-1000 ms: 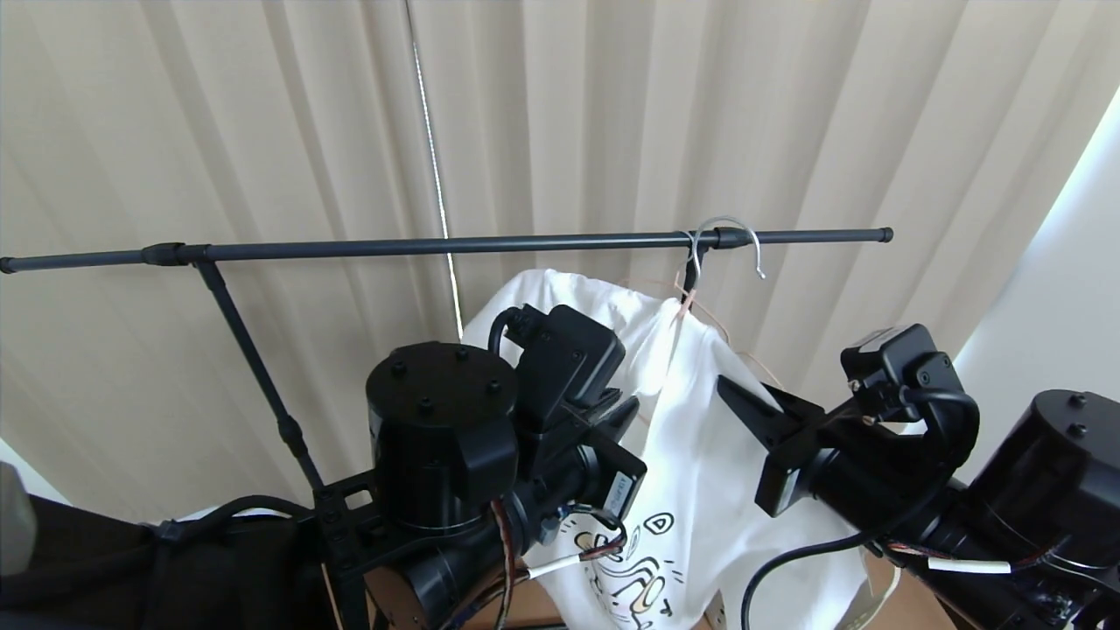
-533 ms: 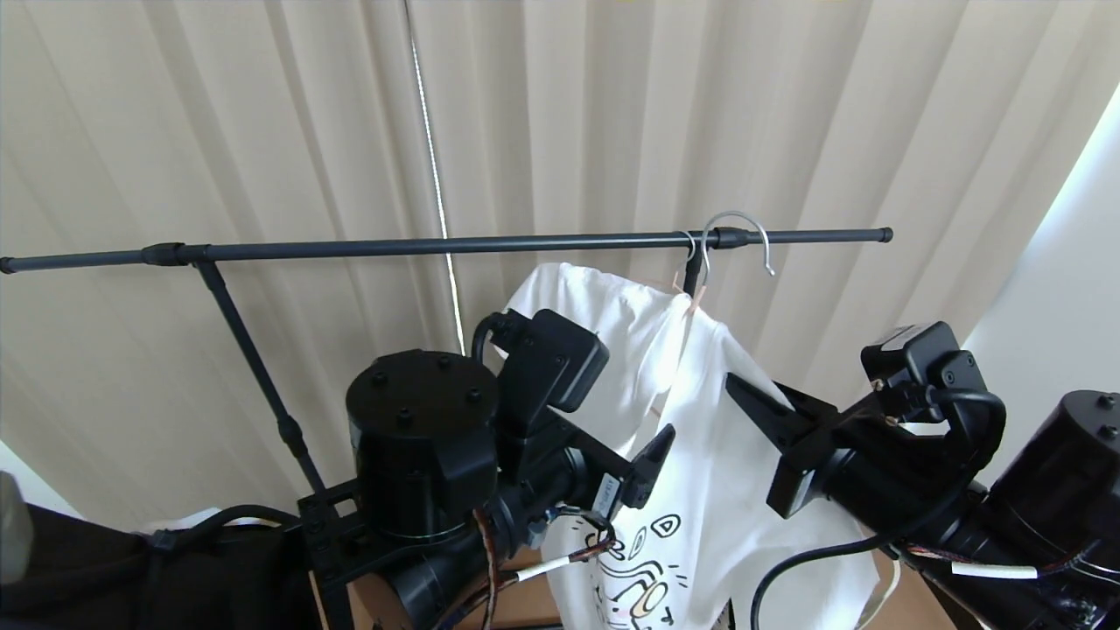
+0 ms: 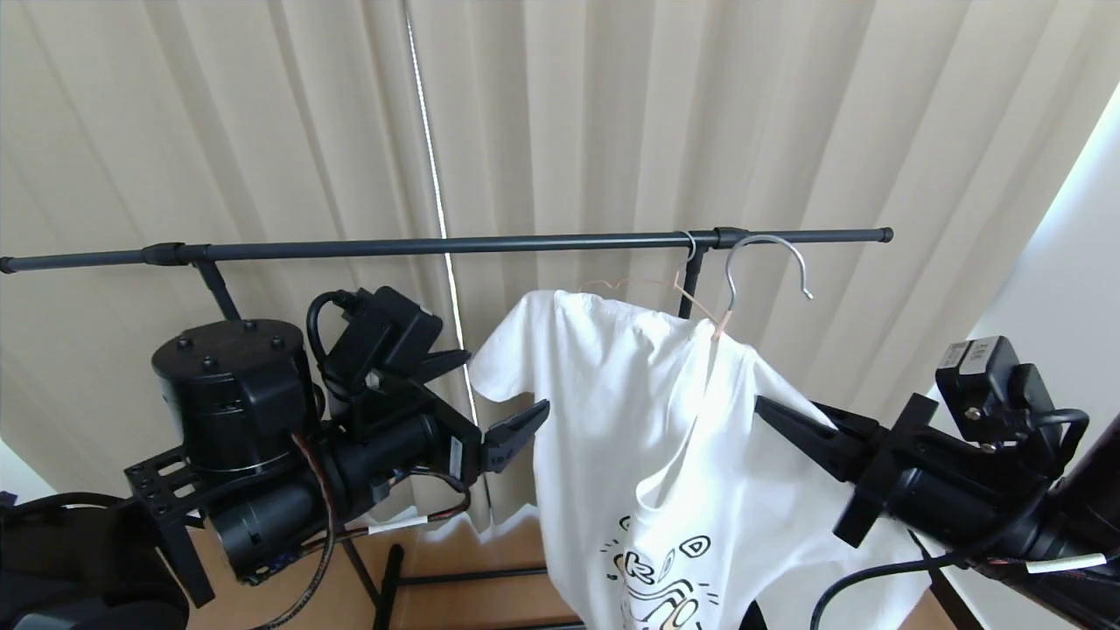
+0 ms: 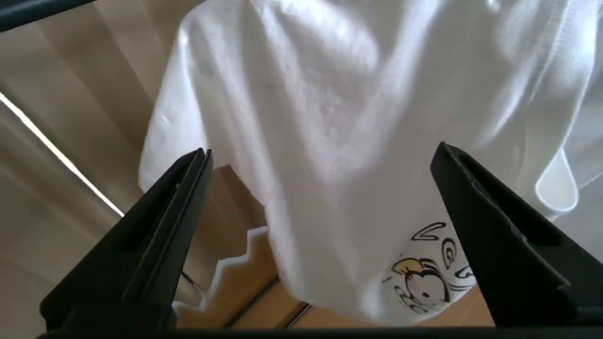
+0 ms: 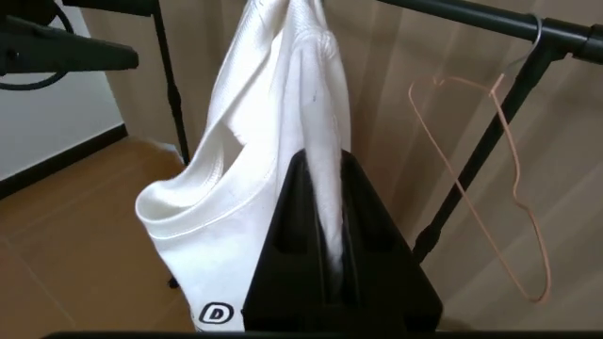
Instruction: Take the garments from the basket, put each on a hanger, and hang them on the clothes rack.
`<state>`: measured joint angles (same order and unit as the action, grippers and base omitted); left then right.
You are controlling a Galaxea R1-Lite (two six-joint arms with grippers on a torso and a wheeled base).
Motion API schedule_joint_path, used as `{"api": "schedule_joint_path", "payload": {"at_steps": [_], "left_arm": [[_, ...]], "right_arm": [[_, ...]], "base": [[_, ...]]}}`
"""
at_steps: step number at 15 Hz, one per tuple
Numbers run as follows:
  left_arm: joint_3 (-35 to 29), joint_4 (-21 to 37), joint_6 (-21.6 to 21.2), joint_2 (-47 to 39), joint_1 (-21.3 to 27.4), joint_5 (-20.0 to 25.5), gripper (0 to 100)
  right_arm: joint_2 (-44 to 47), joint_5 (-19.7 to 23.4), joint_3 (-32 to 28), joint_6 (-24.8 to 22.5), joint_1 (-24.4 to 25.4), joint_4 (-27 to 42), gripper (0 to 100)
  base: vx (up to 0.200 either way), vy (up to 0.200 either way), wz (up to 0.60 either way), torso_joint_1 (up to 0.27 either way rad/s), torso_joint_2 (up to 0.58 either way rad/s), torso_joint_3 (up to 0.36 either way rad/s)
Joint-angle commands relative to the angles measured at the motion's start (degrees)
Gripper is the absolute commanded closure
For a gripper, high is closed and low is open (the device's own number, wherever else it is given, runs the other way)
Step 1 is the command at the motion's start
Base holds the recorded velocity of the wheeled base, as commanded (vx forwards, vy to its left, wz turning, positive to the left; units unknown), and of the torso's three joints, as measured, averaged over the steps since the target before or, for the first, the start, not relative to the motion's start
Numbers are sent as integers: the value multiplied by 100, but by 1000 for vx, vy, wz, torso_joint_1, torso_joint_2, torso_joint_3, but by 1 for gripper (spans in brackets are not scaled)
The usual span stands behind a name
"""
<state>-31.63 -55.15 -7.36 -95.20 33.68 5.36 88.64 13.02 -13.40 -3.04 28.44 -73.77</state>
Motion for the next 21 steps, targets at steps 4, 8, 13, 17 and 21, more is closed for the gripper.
{"api": "schedule_joint_path", "payload": {"at_steps": [4, 8, 13, 17, 21], "left_arm": [[-335, -13, -28, -588, -863, 843, 0], [-414, -593, 7, -1142, -872, 835, 0], [-291, -1006, -2, -1256, -1022, 835, 0], [-335, -1015, -11, -1379, -1109, 826, 0], [-379, -1015, -2, -1467, -1162, 817, 100]], "right_arm": [[-356, 1194, 373, 5, -700, -15, 100], [-453, 1572, 452, 14, -779, -6, 100], [-567, 1862, 505, 5, -919, -6, 100], [-699, 1906, 505, 14, -946, 20, 100], [-708, 1915, 505, 14, -954, 29, 100]], "base": [[0, 0, 0, 0, 0, 0], [0, 0, 0, 0, 0, 0], [0, 0, 0, 0, 0, 0], [0, 0, 0, 0, 0, 0], [0, 0, 0, 0, 0, 0]]}}
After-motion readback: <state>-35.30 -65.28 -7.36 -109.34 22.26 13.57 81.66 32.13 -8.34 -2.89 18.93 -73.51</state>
